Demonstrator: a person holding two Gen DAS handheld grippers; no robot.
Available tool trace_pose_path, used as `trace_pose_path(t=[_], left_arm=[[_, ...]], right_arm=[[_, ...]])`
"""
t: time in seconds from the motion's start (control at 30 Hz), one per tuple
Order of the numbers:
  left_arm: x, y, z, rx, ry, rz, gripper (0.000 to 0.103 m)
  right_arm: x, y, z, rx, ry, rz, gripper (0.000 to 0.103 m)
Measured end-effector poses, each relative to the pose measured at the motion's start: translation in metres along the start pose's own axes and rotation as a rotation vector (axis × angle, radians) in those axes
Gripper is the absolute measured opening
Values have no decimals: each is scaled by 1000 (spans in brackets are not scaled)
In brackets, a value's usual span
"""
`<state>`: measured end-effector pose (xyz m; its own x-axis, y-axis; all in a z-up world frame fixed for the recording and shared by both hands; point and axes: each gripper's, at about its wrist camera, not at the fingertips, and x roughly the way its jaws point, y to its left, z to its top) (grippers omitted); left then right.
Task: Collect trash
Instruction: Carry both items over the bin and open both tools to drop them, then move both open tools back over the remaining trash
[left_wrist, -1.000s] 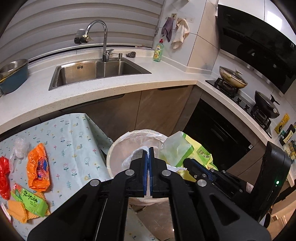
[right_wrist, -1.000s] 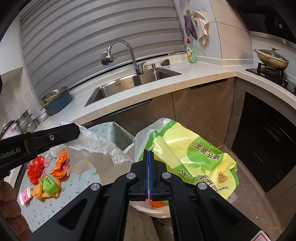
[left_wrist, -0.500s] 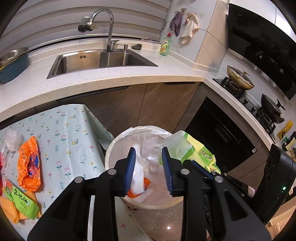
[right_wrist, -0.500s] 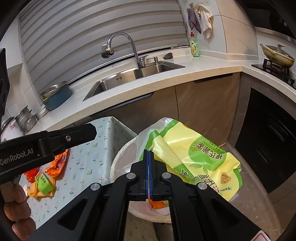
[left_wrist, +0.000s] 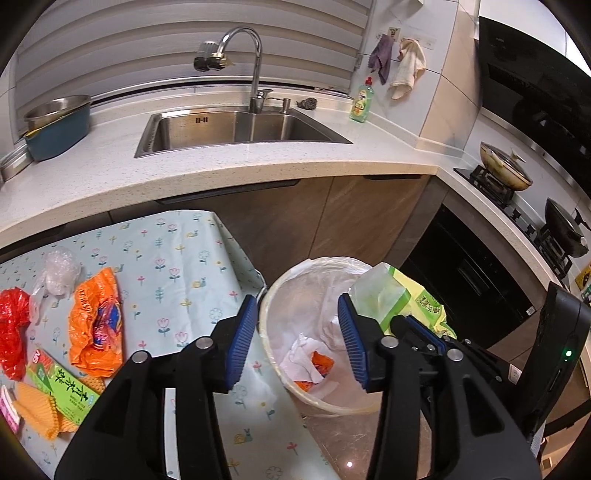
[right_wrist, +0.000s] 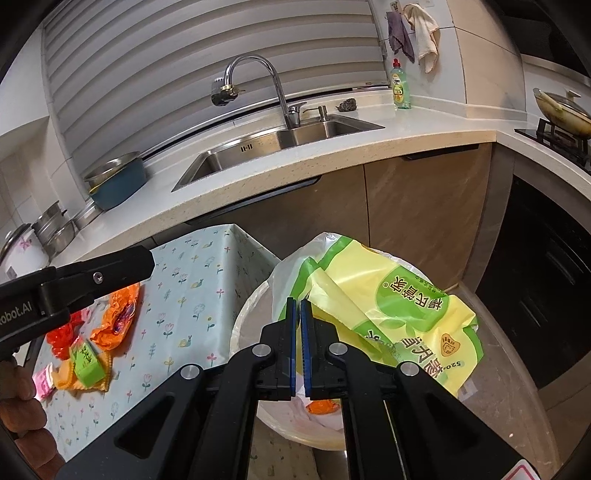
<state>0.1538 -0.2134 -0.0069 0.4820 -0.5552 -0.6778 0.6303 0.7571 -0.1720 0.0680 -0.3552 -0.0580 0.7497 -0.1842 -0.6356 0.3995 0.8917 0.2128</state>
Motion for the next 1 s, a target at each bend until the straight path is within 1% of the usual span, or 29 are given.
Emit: trace_pose_path(t=[0.03, 0.1, 0.17, 0.37, 0.43, 0.57, 0.63, 0.7, 0.77, 0.87, 1.0], left_arm=[[-1, 2, 0, 0, -4, 9, 47], [-3, 7, -1, -8, -8, 24, 53], [-7, 12, -3, -15, -15, 39, 55], [-17, 29, -7, -35, -28, 76, 60], [-23, 36, -9, -46, -34, 84, 60], [-37, 53, -13, -72, -51, 108, 64], [-45, 63, -16, -84, -60, 124, 64], [-53, 74, -21, -99, -69, 144, 69], [-61, 86, -25, -116, -76, 165, 70], [-74, 108, -33, -144, -80, 203, 70], [-89, 140, -46, -189, -81, 257, 71]], right_arm=[[0, 2, 0, -1, -1, -1, 9], [-1, 5, 0, -3, -7, -5, 19], [-4, 8, 0, -3, -14, -7, 26], [-12, 21, 3, -21, -36, -11, 40], [-16, 27, 4, -25, -41, -8, 41], [-24, 42, 5, -37, -50, 8, 42], [-29, 54, 3, -50, -54, 19, 46], [-33, 65, 1, -65, -56, 33, 48], [-36, 79, -1, -82, -54, 49, 49], [-39, 100, -6, -106, -50, 76, 52], [-40, 131, -13, -143, -37, 117, 52]])
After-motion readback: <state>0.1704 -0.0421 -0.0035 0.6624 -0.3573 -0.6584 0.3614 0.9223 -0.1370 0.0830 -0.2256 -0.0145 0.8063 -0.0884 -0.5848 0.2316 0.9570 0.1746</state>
